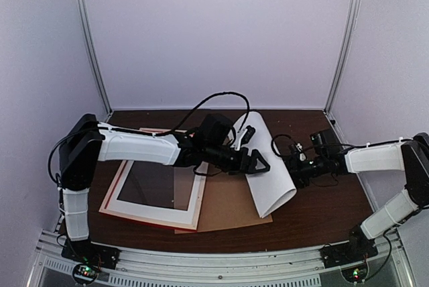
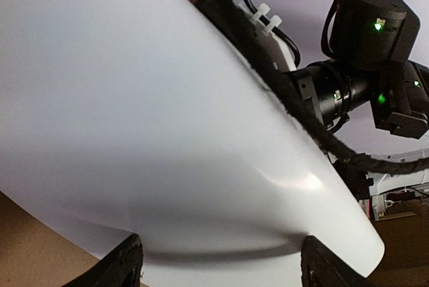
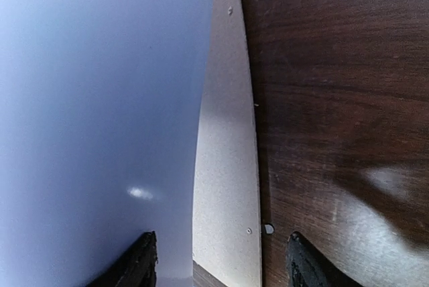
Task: Put the photo into the frame
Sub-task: Place the photo on the backboard.
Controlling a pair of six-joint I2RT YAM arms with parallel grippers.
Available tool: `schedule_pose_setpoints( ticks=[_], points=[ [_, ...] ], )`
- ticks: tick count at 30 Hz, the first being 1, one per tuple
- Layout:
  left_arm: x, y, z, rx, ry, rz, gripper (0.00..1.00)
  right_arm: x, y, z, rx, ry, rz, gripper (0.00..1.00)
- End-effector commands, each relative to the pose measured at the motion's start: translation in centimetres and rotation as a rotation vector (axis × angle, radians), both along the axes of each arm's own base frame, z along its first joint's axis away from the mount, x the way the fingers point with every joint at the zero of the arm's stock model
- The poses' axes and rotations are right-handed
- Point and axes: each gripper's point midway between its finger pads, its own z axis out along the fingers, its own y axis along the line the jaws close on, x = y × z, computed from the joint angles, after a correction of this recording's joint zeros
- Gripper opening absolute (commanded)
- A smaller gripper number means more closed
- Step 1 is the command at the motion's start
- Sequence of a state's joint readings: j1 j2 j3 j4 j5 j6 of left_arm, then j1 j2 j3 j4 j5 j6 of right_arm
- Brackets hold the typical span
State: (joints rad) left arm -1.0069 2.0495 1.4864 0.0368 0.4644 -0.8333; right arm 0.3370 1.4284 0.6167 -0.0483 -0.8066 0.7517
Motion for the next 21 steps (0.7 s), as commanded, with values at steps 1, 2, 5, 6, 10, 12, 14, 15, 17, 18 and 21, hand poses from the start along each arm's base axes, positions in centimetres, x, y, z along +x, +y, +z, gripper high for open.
schedule_pose_setpoints(
  ticks=[1,2,5,6,10,12,14,15,17,18,21],
  points=[
    [0.7,3.8,0.3,0.087,-0.073,0.106,0.82,1.0,2.0,0.5,-0.013,-0.044,0.024,0.65],
    [0.6,4.7,-0.1,0.118,-0.075,0.126,0.82,1.0,2.2,0.3,-0.024,-0.047,0.025,0.65],
    [0.5,7.1,-0.9,0.197,-0.084,0.175,0.82,1.0,2.8,-0.2,-0.041,-0.042,0.030,0.65],
    [0.4,7.9,-1.5,0.224,-0.079,0.187,0.83,0.9,3.1,-0.3,-0.046,-0.040,0.034,0.65],
    [-0.2,10.7,-3.5,0.314,-0.047,0.232,0.83,0.8,4.4,-0.6,-0.078,-0.048,0.067,0.64],
    [-0.4,11.9,-4.1,0.343,-0.049,0.256,0.83,0.5,5.0,-0.9,-0.104,-0.048,0.086,0.64],
    [-0.5,13.1,-4.6,0.372,-0.053,0.275,0.84,0.4,5.6,-1.3,-0.122,-0.044,0.098,0.64],
    [-0.6,13.6,-4.7,0.386,-0.052,0.280,0.84,0.4,5.8,-1.5,-0.131,-0.040,0.101,0.64],
    [-0.7,14.4,-5.1,0.406,-0.051,0.291,0.85,0.3,5.9,-1.8,-0.150,-0.039,0.101,0.63],
    [-0.8,14.7,-5.2,0.412,-0.048,0.293,0.85,0.3,5.8,-1.9,-0.163,-0.038,0.100,0.63],
    [-1.0,15.8,-5.7,0.430,-0.034,0.302,0.86,0.3,5.3,-1.8,-0.225,-0.053,0.095,0.63]
  ],
)
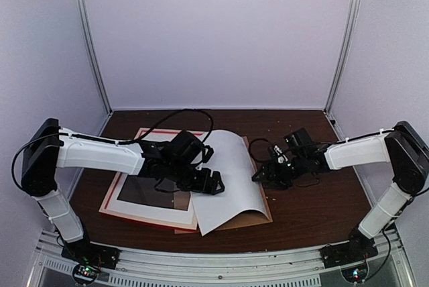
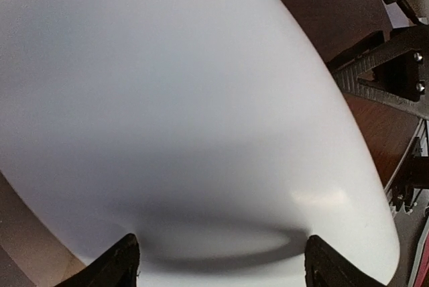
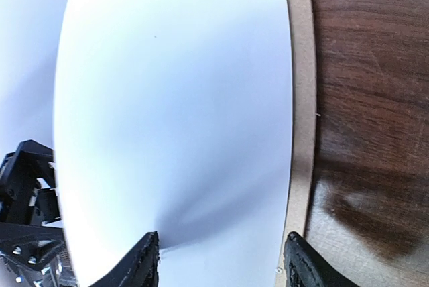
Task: Put the photo into the frame
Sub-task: Place the photo on the backboard.
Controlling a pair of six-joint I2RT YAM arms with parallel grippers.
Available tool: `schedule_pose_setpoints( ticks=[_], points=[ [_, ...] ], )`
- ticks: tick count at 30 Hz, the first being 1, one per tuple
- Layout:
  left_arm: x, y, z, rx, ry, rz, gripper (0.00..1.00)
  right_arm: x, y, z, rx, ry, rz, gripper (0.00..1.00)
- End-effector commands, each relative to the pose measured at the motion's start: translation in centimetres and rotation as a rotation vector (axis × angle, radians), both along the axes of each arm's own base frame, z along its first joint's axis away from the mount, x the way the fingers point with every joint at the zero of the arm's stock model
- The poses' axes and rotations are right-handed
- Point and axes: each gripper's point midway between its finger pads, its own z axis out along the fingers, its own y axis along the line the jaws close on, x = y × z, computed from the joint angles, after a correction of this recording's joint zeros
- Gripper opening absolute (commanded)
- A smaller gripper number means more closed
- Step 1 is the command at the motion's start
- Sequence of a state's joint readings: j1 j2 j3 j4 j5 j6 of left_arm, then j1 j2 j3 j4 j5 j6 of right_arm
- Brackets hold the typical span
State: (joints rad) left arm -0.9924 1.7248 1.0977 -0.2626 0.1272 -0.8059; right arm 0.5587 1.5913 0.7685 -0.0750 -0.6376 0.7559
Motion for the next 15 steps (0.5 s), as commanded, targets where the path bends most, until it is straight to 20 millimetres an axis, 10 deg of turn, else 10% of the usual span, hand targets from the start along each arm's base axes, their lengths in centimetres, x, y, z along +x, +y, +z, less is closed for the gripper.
schedule_pose_setpoints(
  ticks=[1,15],
  points=[
    [0.7,2.0,0.7,0.011,-0.025,0.046,0.86,0.5,-0.9,0.1,-0.115,-0.050,-0.014,0.63],
    [2.9,9.8,2.2,0.038,-0.003,0.123,0.98,1.4,-1.8,2.8,-0.276,-0.192,0.013,0.63]
  ],
)
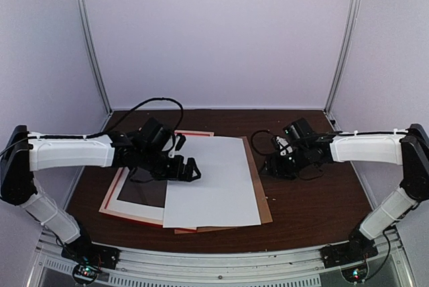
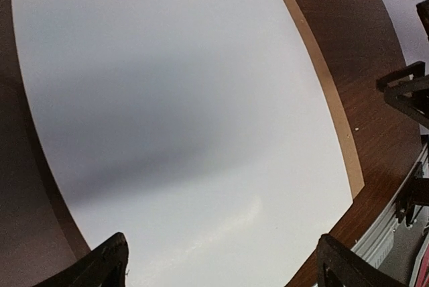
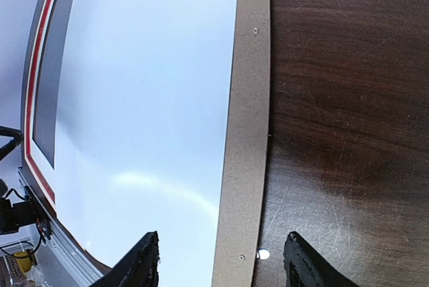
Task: Put the photo into the frame
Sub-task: Place the photo on the backboard, then pick up the photo from the backboard.
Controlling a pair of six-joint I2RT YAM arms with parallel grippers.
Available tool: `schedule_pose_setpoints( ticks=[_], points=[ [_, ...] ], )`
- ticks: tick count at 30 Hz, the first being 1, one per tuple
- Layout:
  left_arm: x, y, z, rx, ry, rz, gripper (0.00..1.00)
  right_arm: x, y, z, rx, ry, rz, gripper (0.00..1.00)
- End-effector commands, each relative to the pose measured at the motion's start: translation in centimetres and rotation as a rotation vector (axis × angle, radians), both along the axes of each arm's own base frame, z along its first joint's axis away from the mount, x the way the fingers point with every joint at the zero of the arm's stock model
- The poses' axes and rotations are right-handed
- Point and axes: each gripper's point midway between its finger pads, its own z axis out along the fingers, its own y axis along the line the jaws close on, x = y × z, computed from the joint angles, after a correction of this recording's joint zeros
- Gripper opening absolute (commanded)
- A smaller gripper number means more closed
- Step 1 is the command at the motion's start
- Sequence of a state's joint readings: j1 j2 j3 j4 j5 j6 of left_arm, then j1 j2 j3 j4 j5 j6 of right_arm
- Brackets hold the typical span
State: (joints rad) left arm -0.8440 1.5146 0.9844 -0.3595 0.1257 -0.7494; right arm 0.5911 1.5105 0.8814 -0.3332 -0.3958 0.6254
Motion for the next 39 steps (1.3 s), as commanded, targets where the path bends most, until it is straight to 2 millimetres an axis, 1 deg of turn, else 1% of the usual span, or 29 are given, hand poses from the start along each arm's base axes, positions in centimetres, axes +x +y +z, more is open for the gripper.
schedule_pose_setpoints(
  ticks=[1,3,5,8,12,15,18,21,25,28,32,39],
  points=[
    [0.8,3.0,-0.5,0.016,0.050,0.021,0.98,0.3,1.0,0.8,-0.048,-0.059,0.042,0.63],
    [1.4,3.7,-0.8,0.000,0.094,0.027,0.98,0.3,2.1,0.8,-0.044,-0.068,0.063,0.63],
    [1.7,4.1,-1.2,-0.043,0.152,0.019,0.98,0.3,3.4,0.7,-0.037,-0.073,0.084,0.63],
    [2.0,4.8,-1.9,-0.105,0.224,0.026,0.98,0.2,5.1,0.0,-0.045,-0.070,0.115,0.63],
    [1.8,6.1,-2.3,-0.081,0.237,0.034,0.98,-0.4,6.5,-1.4,-0.076,-0.054,0.146,0.62],
    [1.0,6.6,-2.7,-0.053,0.260,0.022,0.98,-0.8,6.8,-2.2,-0.094,-0.033,0.145,0.63],
    [0.1,7.1,-3.4,-0.041,0.291,0.034,0.97,-1.1,6.9,-2.5,-0.102,-0.032,0.149,0.63],
    [-0.9,7.6,-4.0,-0.037,0.323,0.046,0.91,-1.4,7.3,-2.7,-0.105,-0.029,0.161,0.63],
    [-2.0,8.2,-4.7,-0.026,0.355,0.049,0.87,-1.9,7.7,-3.1,-0.110,-0.024,0.173,0.63],
    [-2.6,7.5,-4.9,-0.067,0.391,0.033,0.83,-2.2,7.8,-3.8,-0.120,-0.015,0.177,0.63],
    [-3.1,7.3,-5.2,-0.092,0.415,0.028,0.79,-2.5,7.8,-4.6,-0.139,-0.006,0.180,0.62],
    [-3.4,7.5,-5.9,-0.081,0.441,0.041,0.76,-2.9,7.5,-5.7,-0.170,0.004,0.176,0.62]
  ],
)
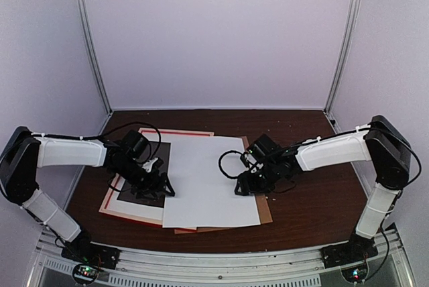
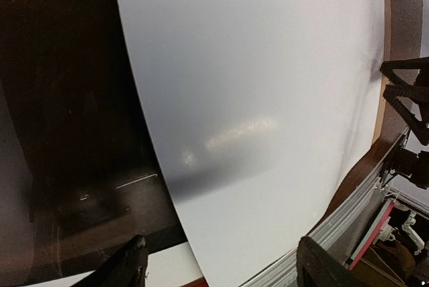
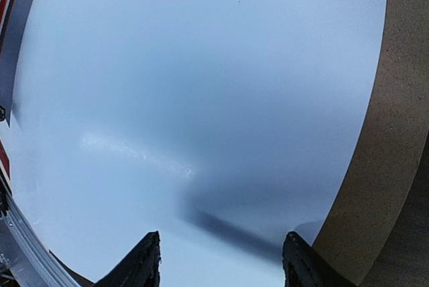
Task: Put the photo into the frame
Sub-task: Pick up the photo from the backboard.
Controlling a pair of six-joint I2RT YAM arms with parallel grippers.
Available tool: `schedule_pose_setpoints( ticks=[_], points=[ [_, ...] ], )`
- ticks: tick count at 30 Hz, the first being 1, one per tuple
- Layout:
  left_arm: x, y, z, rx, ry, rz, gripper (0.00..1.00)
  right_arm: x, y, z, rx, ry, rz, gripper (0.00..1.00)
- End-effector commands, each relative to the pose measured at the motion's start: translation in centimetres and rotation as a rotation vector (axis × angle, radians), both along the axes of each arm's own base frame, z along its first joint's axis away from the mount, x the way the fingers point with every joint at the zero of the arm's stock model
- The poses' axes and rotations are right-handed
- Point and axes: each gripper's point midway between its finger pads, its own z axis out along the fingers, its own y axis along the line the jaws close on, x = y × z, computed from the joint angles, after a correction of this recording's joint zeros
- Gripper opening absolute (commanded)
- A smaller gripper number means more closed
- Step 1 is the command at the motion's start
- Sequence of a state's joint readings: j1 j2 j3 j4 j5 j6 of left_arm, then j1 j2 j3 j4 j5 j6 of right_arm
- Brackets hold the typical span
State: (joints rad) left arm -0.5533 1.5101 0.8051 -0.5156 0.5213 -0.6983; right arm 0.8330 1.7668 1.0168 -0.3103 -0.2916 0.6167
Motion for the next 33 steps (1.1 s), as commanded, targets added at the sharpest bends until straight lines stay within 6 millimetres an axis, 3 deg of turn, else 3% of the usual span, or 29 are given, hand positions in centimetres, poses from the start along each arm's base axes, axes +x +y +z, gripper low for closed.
schedule_pose_setpoints(
  ticks=[1,13,33],
  points=[
    [0.1,-0.6,0.1,-0.037,0.000,0.001,0.76,0.1,-0.2,-1.0,-0.047,-0.014,-0.016,0.62],
    [0.1,-1.1,-0.8,-0.046,0.044,0.000,0.74,-0.6,-0.8,-2.5,-0.105,-0.009,-0.020,0.61],
    [-0.4,-2.1,-1.3,-0.117,0.096,0.015,0.66,-0.7,-1.1,-2.6,-0.115,-0.009,-0.024,0.61]
  ],
)
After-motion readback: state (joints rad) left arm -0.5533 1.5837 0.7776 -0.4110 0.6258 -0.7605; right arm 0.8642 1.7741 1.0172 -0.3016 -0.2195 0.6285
